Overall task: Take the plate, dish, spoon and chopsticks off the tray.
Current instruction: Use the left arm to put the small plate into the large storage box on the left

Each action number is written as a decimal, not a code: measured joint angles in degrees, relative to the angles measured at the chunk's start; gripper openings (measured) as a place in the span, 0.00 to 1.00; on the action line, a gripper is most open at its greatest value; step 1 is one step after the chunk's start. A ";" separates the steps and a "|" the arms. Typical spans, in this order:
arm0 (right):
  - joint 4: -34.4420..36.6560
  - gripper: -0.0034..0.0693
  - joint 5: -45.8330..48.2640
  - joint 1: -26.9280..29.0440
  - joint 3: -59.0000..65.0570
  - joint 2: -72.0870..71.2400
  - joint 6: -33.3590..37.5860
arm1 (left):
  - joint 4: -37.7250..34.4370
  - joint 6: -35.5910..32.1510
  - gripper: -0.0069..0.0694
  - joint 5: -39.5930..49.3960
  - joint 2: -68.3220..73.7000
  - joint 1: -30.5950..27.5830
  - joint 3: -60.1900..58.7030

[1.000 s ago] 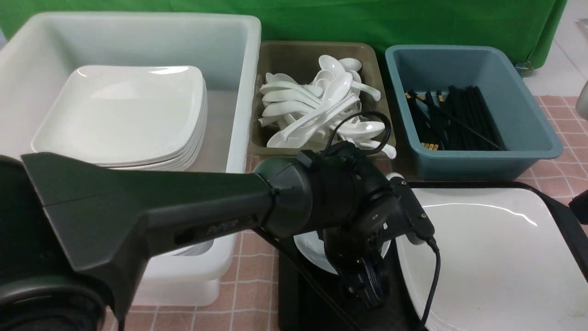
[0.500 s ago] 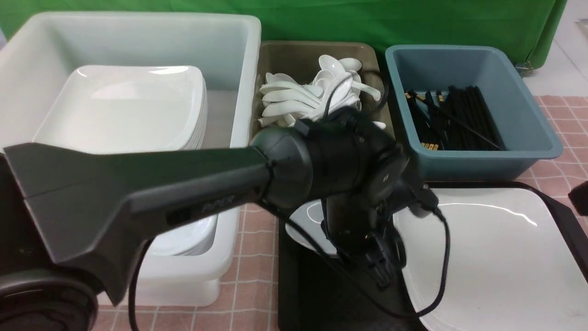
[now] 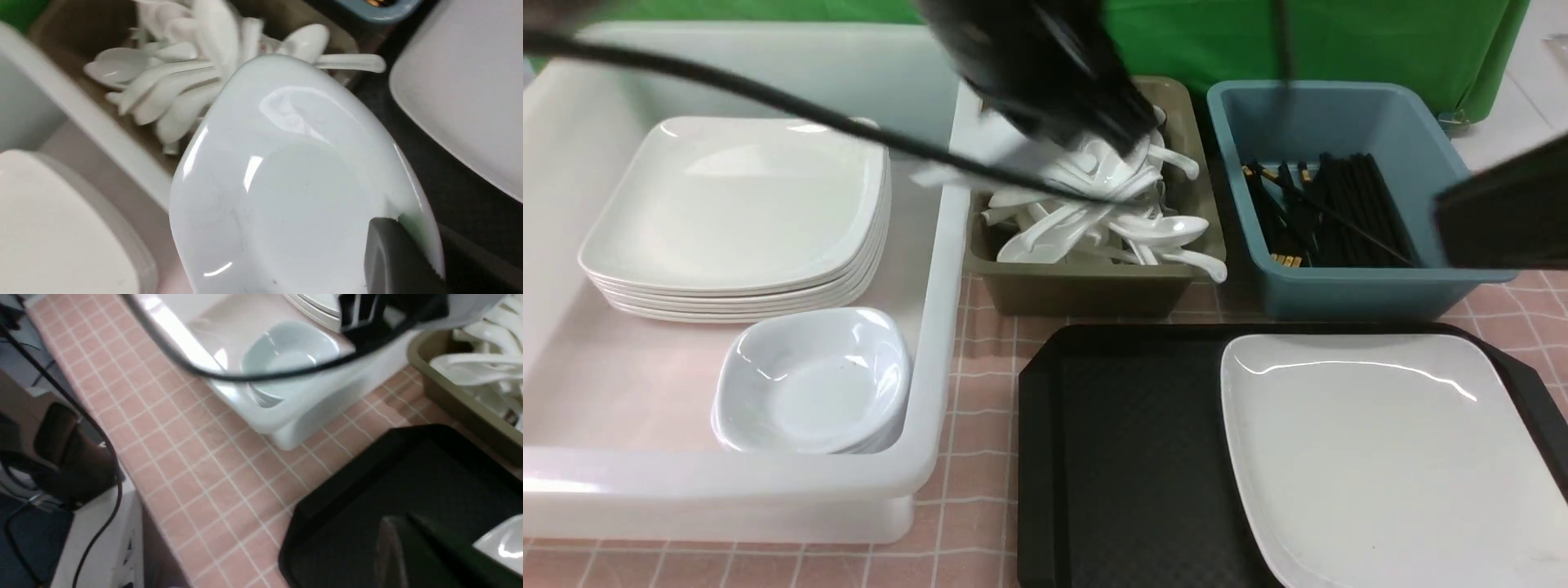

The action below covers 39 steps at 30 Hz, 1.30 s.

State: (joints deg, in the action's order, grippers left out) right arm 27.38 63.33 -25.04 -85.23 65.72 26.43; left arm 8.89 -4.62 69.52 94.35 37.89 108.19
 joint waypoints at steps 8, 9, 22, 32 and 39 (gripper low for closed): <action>-0.94 0.09 -4.18 -9.80 -0.75 9.99 -3.36 | -0.74 0.58 0.11 -0.15 -10.14 -10.88 -19.86; -1.08 0.09 -5.44 -10.53 -0.75 11.57 -3.65 | -0.85 0.60 0.11 -1.31 -10.66 -11.91 -23.85; -2.17 0.09 -8.85 -11.23 -6.11 16.80 -3.89 | -2.94 0.61 0.20 -18.77 -10.92 -13.23 -43.37; -25.24 0.09 -0.48 -11.23 -8.08 14.74 -12.17 | -10.95 0.61 0.67 -14.00 -10.92 -12.85 -38.85; -49.03 0.09 1.60 -7.69 -3.63 7.25 -24.21 | -17.31 2.27 0.37 -17.17 -8.85 -3.79 -28.75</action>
State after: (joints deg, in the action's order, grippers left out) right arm -21.65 64.93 -32.73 -88.86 72.98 2.23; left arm -8.42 -2.35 52.35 85.50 34.10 79.44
